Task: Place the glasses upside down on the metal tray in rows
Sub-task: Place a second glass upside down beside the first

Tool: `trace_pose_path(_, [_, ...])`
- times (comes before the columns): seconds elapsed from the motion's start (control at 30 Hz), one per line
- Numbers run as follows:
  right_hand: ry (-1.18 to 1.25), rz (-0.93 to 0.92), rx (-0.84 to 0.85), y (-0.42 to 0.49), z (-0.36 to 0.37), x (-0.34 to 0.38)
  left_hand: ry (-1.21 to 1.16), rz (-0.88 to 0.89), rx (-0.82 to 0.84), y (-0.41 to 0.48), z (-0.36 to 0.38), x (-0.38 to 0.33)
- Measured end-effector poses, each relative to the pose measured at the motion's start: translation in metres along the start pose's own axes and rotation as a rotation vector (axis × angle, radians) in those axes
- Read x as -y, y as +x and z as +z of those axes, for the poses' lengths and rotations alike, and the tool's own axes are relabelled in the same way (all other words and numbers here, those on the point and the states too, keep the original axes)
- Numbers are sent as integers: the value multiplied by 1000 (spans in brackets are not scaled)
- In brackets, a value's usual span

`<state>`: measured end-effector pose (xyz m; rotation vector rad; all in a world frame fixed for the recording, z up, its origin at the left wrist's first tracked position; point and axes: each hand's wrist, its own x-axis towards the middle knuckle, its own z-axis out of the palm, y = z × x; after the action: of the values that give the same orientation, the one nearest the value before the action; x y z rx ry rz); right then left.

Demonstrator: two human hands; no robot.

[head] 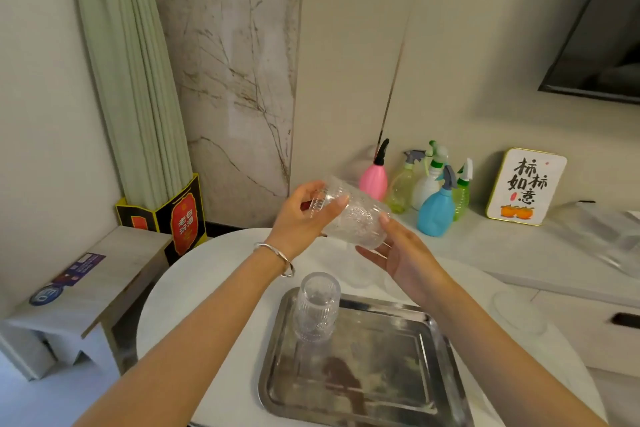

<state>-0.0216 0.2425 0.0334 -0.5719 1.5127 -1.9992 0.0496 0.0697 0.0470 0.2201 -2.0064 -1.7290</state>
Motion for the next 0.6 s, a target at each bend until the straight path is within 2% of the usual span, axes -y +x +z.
trace_pose_path(0.17, [-164, -92, -161, -17, -32, 10, 87, -10, 254, 1, 9, 19])
trace_pose_path(0.3, [-576, -169, -299, -22, -51, 5, 370, -78, 310, -8, -5, 63])
trace_pose_path(0.37, [-731, -180, -279, -23, -56, -3, 469, -129, 337, -16, -7, 84])
trace_pose_path(0.47, [-912, -136, -207, -21, -57, -22, 442, -216, 349, -23, -4, 103])
trace_pose_path(0.6, [-1012, -72, -126, -21, -54, -47, 433, -263, 357, -28, 0, 118])
